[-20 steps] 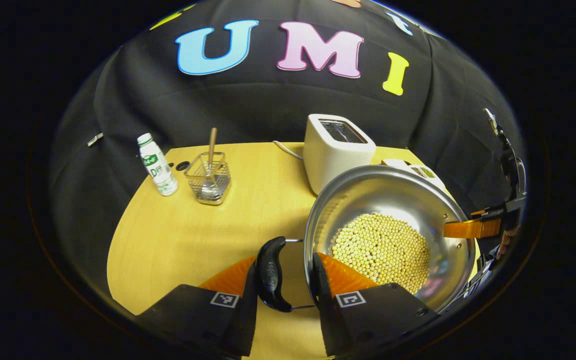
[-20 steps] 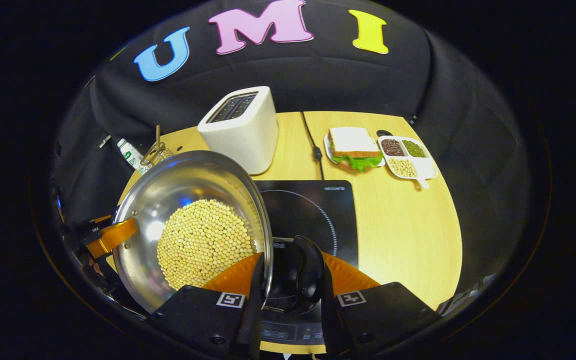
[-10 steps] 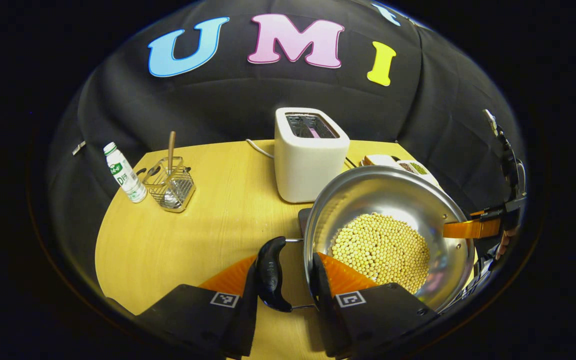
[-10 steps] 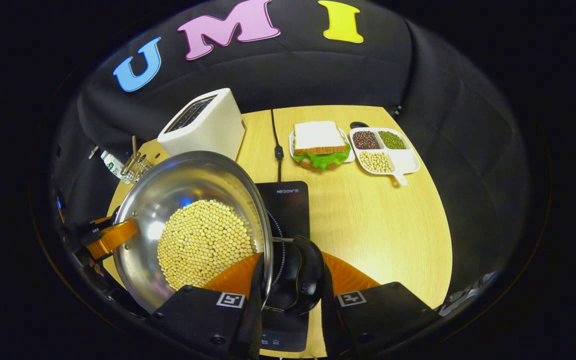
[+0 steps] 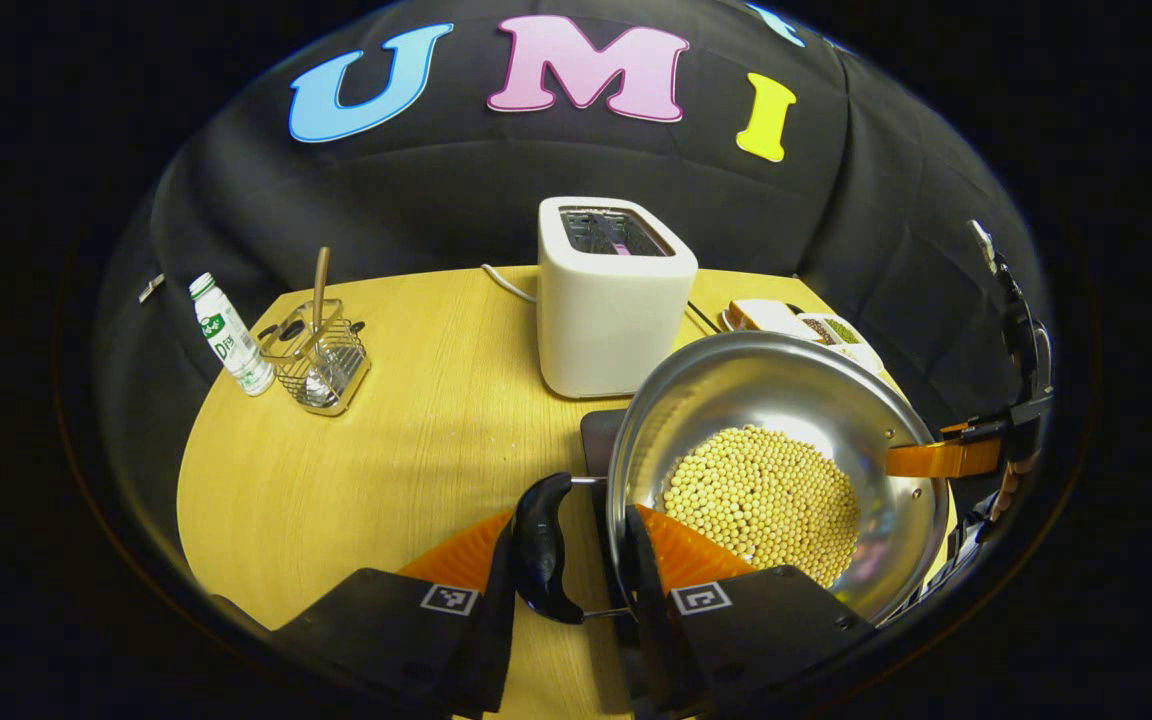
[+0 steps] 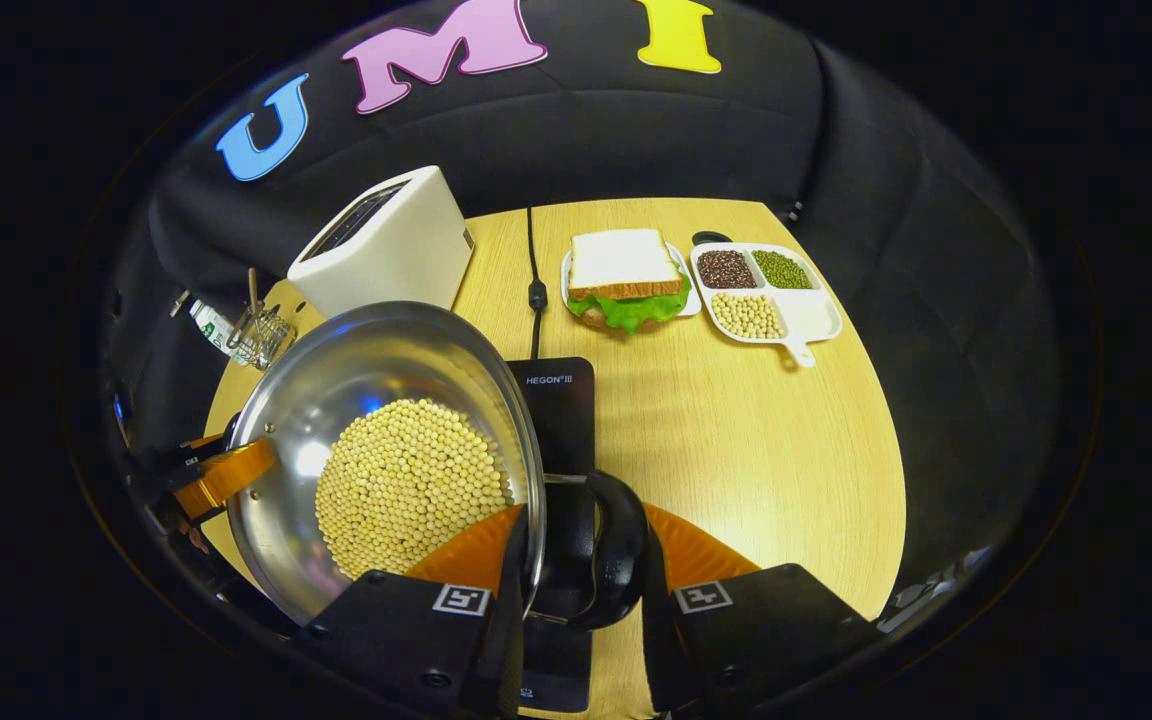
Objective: First push the handle of the pot to place it horizontally, then grasp the pot with both hands and set it on the induction cooktop.
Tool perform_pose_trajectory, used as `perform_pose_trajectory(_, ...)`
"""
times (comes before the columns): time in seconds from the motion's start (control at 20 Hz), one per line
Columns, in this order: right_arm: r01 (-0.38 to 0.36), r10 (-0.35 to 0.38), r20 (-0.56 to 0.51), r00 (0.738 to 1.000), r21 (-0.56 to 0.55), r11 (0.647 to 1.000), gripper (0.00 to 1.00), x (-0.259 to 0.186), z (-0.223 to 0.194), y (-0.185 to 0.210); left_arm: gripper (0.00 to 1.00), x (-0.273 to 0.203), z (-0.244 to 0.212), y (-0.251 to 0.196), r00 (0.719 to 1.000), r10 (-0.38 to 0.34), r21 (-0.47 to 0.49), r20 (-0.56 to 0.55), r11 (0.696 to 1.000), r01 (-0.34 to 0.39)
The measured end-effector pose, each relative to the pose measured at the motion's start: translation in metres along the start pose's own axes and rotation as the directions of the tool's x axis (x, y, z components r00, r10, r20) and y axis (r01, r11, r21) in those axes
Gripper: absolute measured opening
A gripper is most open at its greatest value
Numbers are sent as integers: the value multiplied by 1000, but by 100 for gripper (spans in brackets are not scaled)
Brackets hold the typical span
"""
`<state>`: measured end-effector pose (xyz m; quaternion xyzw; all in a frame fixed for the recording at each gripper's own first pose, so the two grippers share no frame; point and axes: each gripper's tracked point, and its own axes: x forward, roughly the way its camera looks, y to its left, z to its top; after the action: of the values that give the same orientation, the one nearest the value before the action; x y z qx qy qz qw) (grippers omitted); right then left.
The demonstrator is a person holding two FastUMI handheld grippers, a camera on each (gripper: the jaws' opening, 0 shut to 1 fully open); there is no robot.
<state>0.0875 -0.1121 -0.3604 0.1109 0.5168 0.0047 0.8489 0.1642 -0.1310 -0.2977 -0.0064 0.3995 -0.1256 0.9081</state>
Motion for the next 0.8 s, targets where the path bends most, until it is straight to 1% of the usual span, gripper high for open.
perform_pose_trajectory(0.15, -4, 4, 4, 1000, 8, 1000, 52, 2, 1, 0, 56, 2, -1, 0, 1000, -2, -6, 4, 1000, 2)
perform_pose_trajectory(0.2, -7, 6, 9, 1000, 11, 1000, 48, 2, 2, 0, 55, 2, 0, 0, 1000, -3, -8, 7, 1000, 3)
perform_pose_trajectory(0.25, -9, 9, 11, 1000, 11, 1000, 52, 2, 2, 0, 56, 2, -1, 0, 1000, -3, -10, 5, 1000, 3)
perform_pose_trajectory(0.55, -10, 10, 2, 1000, 33, 999, 52, 3, 2, -1, 56, 2, 0, 1, 1000, -6, -13, 6, 1000, 6)
perform_pose_trajectory(0.65, -11, 11, 1, 1000, 37, 999, 52, 1, 2, -1, 58, 1, 1, 0, 1000, -7, -16, 6, 1000, 7)
perform_pose_trajectory(0.7, -10, 10, 0, 1000, 38, 999, 52, 2, 2, -1, 57, 1, 1, 0, 1000, -6, -17, 5, 1000, 6)
perform_pose_trajectory(0.75, -8, 8, 0, 1000, 40, 999, 52, 3, 2, -1, 58, 1, 1, 0, 1000, -5, -18, 5, 1000, 5)
perform_pose_trajectory(0.8, -7, 7, 2, 1000, 42, 999, 54, 2, 3, -1, 58, 1, 1, 0, 1000, -4, -21, 4, 1000, 4)
